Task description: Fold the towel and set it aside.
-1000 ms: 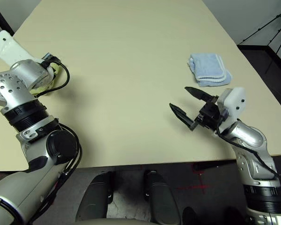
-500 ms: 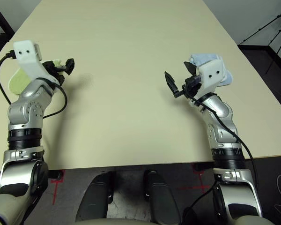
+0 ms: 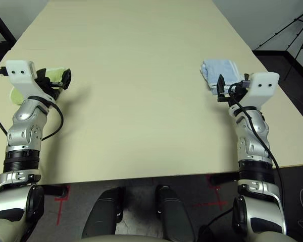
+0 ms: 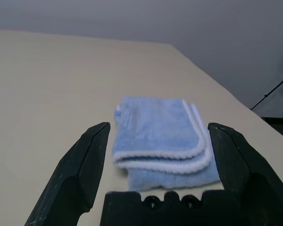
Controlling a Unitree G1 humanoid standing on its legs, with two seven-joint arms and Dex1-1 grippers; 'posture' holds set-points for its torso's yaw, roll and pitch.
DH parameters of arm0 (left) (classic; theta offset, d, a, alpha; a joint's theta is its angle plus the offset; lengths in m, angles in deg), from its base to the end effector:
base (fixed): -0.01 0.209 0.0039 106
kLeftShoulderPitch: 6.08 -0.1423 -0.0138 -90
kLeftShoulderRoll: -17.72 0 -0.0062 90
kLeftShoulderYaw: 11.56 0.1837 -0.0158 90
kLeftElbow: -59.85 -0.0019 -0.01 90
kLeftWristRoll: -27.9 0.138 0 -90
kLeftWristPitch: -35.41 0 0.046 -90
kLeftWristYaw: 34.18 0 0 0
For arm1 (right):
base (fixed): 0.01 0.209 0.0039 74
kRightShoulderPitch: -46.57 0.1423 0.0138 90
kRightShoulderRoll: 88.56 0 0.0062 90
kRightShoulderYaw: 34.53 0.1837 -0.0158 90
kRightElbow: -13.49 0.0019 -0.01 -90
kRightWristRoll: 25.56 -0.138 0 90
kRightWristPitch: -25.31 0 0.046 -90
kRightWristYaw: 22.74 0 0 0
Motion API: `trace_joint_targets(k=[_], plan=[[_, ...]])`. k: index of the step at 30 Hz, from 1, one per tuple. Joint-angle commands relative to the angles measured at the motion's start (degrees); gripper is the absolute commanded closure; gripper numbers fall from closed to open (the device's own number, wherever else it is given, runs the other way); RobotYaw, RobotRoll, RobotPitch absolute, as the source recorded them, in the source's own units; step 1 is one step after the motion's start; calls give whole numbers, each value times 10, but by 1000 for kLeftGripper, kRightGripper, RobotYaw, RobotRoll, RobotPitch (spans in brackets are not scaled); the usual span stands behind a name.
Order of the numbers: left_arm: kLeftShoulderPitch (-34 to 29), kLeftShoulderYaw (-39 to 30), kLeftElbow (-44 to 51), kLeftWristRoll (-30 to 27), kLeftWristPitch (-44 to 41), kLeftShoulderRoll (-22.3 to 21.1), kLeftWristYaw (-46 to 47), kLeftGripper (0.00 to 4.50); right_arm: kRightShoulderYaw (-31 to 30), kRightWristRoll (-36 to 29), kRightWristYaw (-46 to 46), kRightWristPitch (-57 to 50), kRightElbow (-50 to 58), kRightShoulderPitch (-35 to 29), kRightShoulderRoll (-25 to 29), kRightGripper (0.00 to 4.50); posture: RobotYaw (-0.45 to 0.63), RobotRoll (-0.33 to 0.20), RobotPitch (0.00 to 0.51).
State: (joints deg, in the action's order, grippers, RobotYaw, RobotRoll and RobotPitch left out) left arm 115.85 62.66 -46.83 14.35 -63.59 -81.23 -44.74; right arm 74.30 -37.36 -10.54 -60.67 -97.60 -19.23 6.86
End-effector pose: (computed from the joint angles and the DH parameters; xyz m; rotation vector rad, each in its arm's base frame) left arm 0.2909 0.2621 0.1583 0.0699 -0.1942 0.0524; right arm 0.2704 -0.2717 0.1122 -0.0663 -0.2117 -0.0994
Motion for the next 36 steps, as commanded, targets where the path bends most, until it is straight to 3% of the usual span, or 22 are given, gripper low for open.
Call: trace_joint_targets(k=[1, 6, 11, 17, 36], plan=[[-26, 3, 1, 16, 36, -4, -11, 25, 8, -11, 3, 6, -4, -15, -3, 0, 107, 0, 93], [-67, 5, 20, 31, 76, -3, -14, 25, 11, -12, 5, 16, -14, -24, 1, 0, 114, 0, 102], [-93, 6, 34, 58, 61, -13, 4, 25, 11, -17, 9, 19, -25, -28, 2, 0, 122, 0, 107], [-102, -10, 48, 32, 31, -6, -5, 25, 11, -37, 18, 4, -30, -35, -2, 0, 132, 0, 107], [-122, -11, 59, 31, 44, 1, -21, 25, 11, -50, 34, 3, -18, -53, -4, 0, 142, 0, 118]])
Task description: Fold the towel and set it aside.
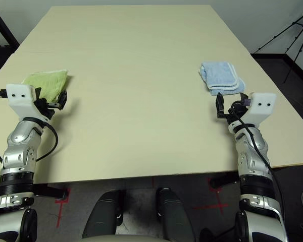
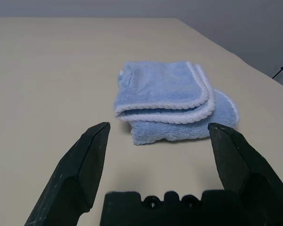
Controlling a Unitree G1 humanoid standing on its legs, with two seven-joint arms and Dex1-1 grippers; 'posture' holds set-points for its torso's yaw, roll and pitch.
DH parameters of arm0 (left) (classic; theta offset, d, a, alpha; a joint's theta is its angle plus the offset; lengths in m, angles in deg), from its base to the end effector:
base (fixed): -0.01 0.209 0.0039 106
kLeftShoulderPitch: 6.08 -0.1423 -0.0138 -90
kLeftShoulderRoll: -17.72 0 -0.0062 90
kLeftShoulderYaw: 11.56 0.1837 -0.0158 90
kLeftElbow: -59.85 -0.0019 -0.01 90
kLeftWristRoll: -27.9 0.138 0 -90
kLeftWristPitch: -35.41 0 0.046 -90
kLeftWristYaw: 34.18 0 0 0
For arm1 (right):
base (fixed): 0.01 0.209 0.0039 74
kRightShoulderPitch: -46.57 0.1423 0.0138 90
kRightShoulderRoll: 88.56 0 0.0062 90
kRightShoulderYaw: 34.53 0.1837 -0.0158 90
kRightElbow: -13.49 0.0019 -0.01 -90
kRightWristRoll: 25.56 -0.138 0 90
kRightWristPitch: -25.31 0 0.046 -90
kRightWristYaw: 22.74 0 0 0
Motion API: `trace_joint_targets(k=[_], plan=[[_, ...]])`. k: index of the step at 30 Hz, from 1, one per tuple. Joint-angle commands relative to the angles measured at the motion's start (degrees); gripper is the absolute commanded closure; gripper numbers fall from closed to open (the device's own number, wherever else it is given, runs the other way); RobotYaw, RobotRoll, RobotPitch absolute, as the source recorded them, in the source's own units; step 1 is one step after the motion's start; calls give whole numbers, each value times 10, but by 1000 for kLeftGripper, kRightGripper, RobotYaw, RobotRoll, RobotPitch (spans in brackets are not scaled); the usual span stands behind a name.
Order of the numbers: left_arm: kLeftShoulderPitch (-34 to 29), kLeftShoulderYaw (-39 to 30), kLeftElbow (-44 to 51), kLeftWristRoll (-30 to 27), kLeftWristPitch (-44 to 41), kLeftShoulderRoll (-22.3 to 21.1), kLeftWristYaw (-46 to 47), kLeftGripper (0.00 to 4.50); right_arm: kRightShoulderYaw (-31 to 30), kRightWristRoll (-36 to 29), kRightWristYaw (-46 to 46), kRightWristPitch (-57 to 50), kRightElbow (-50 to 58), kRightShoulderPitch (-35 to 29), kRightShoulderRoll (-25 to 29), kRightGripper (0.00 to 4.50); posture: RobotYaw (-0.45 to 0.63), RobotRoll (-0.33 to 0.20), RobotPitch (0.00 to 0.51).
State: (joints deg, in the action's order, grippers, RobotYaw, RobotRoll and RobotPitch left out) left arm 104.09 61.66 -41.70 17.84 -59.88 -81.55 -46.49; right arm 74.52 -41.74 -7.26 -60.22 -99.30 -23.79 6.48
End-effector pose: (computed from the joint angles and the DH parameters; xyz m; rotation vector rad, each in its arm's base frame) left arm 0.2581 0.2761 0.1249 0.1786 -0.1316 0.0717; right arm 0.2558 -0.2780 0.0865 0.0106 -0.1356 -0.0706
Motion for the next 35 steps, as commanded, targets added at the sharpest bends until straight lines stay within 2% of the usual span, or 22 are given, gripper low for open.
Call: trace_joint_targets(k=[1, 14, 35], plan=[[-4, -2, 7, -4, 8, 4, -3, 25, 10, -8, 0, -2, -1, -7, 0, 0, 142, 0, 118], [-16, -3, 20, -8, 18, 12, -1, 25, 9, -13, 5, 1, -1, -8, 1, 0, 149, 0, 120], [0, 0, 7, -14, 35, 22, -3, 25, 10, -13, 12, 11, -3, -6, 2, 0, 148, 0, 114]])
